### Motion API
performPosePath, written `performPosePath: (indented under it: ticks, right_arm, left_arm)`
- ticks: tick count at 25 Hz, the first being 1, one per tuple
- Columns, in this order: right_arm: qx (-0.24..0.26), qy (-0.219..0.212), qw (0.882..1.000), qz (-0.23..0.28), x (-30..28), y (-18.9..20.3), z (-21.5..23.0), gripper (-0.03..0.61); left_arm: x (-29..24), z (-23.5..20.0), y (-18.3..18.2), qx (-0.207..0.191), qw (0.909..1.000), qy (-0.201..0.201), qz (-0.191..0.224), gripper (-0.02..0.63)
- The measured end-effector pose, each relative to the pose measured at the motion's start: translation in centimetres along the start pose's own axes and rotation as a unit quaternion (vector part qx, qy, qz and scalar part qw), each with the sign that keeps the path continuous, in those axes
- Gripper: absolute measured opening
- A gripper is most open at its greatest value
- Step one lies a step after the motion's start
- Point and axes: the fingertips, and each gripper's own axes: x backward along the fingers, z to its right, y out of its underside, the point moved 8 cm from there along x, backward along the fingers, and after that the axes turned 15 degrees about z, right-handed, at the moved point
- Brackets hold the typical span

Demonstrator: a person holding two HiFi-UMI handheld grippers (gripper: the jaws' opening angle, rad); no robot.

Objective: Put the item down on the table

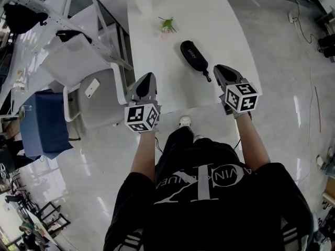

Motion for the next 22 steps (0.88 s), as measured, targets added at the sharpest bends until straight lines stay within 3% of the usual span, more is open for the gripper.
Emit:
performPosePath:
  ticks: [22]
  right_arm:
    - [0.069, -0.032, 0.994, 0.073, 3.8, -4.2, -2.7, 0.043]
  left_arm:
    - [2.9, 2.1, -3.9, -0.021, 0.9984, -0.010, 0.051, 0.012]
